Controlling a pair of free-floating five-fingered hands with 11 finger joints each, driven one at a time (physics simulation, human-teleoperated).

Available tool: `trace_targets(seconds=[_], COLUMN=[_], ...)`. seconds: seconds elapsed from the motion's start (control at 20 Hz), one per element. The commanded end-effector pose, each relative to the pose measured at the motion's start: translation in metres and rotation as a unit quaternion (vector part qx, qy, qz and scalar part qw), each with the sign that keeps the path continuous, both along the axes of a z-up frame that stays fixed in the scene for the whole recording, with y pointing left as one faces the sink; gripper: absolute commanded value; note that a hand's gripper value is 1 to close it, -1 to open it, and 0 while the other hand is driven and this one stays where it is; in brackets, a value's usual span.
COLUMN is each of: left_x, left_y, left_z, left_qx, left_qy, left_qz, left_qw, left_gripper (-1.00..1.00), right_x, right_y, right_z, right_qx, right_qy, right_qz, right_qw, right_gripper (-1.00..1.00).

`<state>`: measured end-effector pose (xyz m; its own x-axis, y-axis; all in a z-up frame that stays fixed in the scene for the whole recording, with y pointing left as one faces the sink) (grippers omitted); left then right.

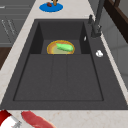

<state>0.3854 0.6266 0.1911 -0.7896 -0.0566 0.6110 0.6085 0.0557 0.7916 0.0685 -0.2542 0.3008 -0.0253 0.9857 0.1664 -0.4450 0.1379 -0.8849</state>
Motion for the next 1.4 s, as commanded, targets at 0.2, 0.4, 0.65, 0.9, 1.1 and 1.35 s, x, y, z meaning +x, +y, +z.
trace_targets(seconds=[0.2,0.4,0.65,0.9,1.1,1.35], left_x=[0.005,0.022,0.028,0.015,0.015,0.012], left_y=[0.015,0.018,0.026,0.029,0.029,0.034], left_z=[-0.053,-0.072,-0.069,-0.058,-0.046,-0.029], left_qx=[-0.031,-0.028,-0.026,-0.036,-0.036,-0.040], left_qy=[0.000,0.001,0.025,0.024,0.040,0.083], left_qz=[0.000,0.010,-0.005,-0.008,0.010,-0.008], left_qw=[0.9995,0.9996,0.9994,0.9991,0.9985,0.9957], left_gripper=[1.00,1.00,1.00,1.00,-1.00,-1.00], right_x=[0.000,0.000,0.000,0.000,0.000,0.000], right_y=[0.000,0.000,0.000,0.000,0.000,0.000], right_z=[0.000,0.000,0.000,0.000,0.000,0.000], right_qx=[0.000,0.000,0.000,0.000,0.000,0.000], right_qy=[0.000,0.000,0.000,0.000,0.000,0.000], right_qz=[0.000,0.000,0.000,0.000,0.000,0.000], right_qw=[1.0000,1.0000,1.0000,1.0000,1.0000,1.0000], right_gripper=[0.00,0.00,0.00,0.00,0.00,0.00])
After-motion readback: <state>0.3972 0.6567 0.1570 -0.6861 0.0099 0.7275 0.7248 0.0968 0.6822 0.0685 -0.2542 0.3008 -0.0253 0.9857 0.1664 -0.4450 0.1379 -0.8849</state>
